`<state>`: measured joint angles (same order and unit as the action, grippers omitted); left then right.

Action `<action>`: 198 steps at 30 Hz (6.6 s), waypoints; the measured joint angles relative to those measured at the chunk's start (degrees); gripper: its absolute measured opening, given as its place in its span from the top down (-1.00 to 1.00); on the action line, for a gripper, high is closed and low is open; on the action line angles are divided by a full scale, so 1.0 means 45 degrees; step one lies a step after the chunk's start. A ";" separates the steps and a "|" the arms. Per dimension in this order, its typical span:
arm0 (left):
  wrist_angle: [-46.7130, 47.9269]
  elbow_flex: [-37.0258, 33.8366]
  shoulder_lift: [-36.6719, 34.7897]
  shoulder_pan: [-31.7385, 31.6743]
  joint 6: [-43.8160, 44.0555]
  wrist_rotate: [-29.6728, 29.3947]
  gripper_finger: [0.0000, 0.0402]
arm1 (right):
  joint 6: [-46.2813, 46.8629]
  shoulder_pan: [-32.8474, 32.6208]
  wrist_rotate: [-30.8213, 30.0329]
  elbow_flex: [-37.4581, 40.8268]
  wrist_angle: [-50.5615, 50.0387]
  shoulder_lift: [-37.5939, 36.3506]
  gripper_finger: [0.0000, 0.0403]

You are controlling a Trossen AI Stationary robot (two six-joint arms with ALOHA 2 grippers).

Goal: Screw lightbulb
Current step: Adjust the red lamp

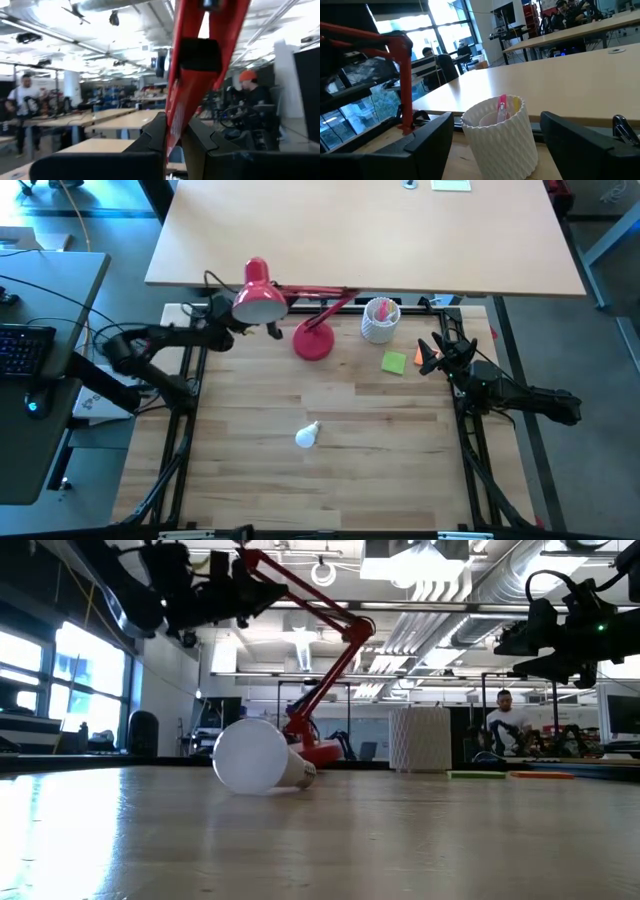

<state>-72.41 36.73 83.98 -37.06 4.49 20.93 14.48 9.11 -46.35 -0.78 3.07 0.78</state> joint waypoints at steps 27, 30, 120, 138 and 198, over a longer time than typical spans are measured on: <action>0.5347 0.2015 -0.2368 0.0837 -0.1156 -0.1579 0.78 | 0.0000 0.0001 0.0003 0.0000 0.0000 0.0000 -0.47; 0.5349 0.2015 -0.2221 0.0687 -0.1161 -0.1526 0.58 | 0.0000 0.0002 0.0003 -0.0002 0.0000 0.0000 -0.47; 0.8525 0.4327 0.1321 -0.0843 -0.2056 0.1874 0.05 | 0.0001 0.0002 0.0000 -0.0001 0.0001 0.0005 -0.47; 1.6364 1.0572 0.4687 0.4482 -0.5705 -0.4449 -0.10 | 0.0000 -0.0001 0.0002 -0.0001 0.0004 0.0000 -0.47; 1.9696 1.7489 1.0882 0.4721 -0.3774 -0.8824 -0.09 | 0.0000 0.0002 0.0001 -0.0001 0.0001 0.0000 -0.47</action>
<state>16.22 115.44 132.95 -15.81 -12.49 -18.78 14.48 9.12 -46.34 -0.78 3.08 0.78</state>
